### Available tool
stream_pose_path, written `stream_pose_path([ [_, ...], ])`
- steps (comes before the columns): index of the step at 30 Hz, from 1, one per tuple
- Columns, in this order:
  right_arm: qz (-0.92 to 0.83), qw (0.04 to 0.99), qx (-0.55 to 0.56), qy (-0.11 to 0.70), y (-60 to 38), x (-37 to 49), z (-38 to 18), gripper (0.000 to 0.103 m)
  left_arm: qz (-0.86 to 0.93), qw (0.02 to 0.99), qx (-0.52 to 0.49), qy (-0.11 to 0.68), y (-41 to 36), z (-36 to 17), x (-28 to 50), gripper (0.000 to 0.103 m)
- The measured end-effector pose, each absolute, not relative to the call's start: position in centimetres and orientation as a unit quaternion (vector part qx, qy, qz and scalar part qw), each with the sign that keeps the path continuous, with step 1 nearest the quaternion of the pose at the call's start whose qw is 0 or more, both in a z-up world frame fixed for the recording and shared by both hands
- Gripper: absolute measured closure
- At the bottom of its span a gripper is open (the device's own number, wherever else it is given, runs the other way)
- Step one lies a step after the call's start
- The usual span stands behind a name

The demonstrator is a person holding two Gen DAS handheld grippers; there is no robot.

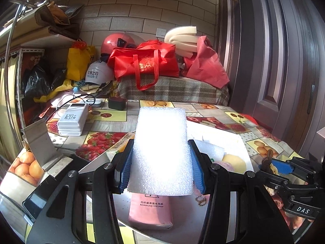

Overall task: Organize soft objects
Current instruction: 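Carry the rope toy and foam block with both tools over the box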

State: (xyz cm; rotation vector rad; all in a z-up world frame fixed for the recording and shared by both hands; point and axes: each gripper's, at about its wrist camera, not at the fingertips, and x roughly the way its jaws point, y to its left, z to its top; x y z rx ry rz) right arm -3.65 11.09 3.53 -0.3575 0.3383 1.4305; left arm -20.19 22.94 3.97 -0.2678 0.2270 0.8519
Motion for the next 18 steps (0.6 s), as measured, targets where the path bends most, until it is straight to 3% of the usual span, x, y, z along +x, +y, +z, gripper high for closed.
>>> stream_pose_path([
  [12, 0.713, 0.609, -0.293, 0.19, 16.6, -9.2, 0.9, 0.064, 0.438, 0.882, -0.118, 0.125, 24.7, 3.9, -19.3, 0.053],
  [18, 0.689, 0.624, -0.282, 0.239, 18.3, -7.2, 0.4, 0.064, 0.435, 0.884, -0.118, 0.123, 24.7, 4.0, -19.4, 0.053],
])
